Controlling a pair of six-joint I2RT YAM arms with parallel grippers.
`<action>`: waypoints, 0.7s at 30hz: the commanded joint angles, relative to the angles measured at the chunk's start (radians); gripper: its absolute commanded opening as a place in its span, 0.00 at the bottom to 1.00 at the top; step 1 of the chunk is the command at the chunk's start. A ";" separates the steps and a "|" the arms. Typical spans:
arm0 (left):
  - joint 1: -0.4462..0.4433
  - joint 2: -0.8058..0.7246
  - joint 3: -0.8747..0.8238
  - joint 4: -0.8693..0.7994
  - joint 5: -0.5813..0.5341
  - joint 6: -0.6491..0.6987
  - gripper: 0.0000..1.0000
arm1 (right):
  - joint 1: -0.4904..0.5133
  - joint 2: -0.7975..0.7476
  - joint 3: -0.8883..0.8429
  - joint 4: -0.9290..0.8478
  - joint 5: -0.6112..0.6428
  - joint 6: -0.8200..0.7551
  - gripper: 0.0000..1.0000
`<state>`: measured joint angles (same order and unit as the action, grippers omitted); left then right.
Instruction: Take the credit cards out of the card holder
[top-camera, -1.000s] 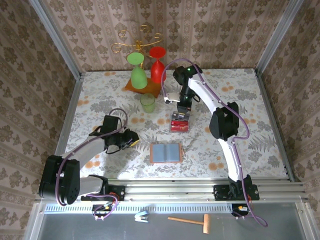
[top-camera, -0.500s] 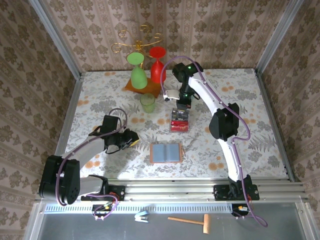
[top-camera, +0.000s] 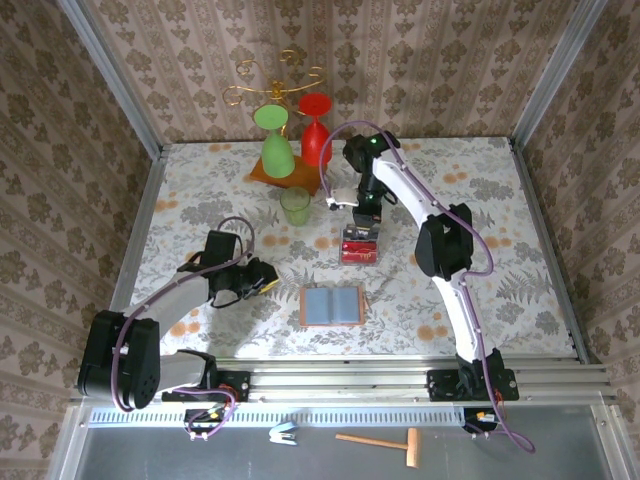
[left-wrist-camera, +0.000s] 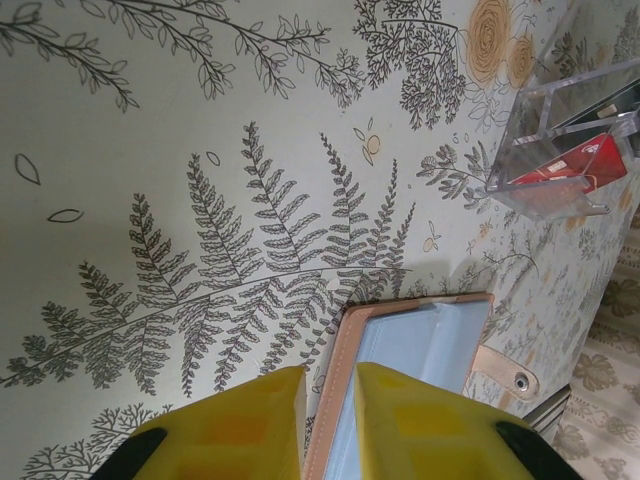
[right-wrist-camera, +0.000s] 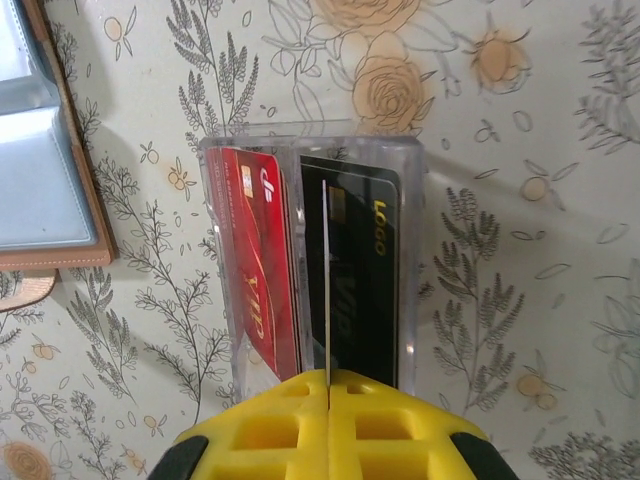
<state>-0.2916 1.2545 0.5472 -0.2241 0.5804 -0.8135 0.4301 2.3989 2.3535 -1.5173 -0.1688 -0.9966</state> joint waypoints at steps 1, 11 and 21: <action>0.010 -0.014 0.005 -0.020 0.014 0.022 0.21 | 0.006 0.008 -0.015 -0.016 -0.014 -0.012 0.06; 0.009 0.031 0.056 -0.027 0.003 0.056 0.22 | -0.002 -0.157 -0.172 0.164 0.046 0.090 0.25; 0.013 0.055 0.149 -0.077 -0.107 0.178 0.31 | -0.014 -0.444 -0.569 0.513 0.161 0.293 0.48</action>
<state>-0.2859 1.3014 0.6514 -0.2562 0.5346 -0.7147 0.4248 2.0300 1.8648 -1.1362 -0.0677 -0.7967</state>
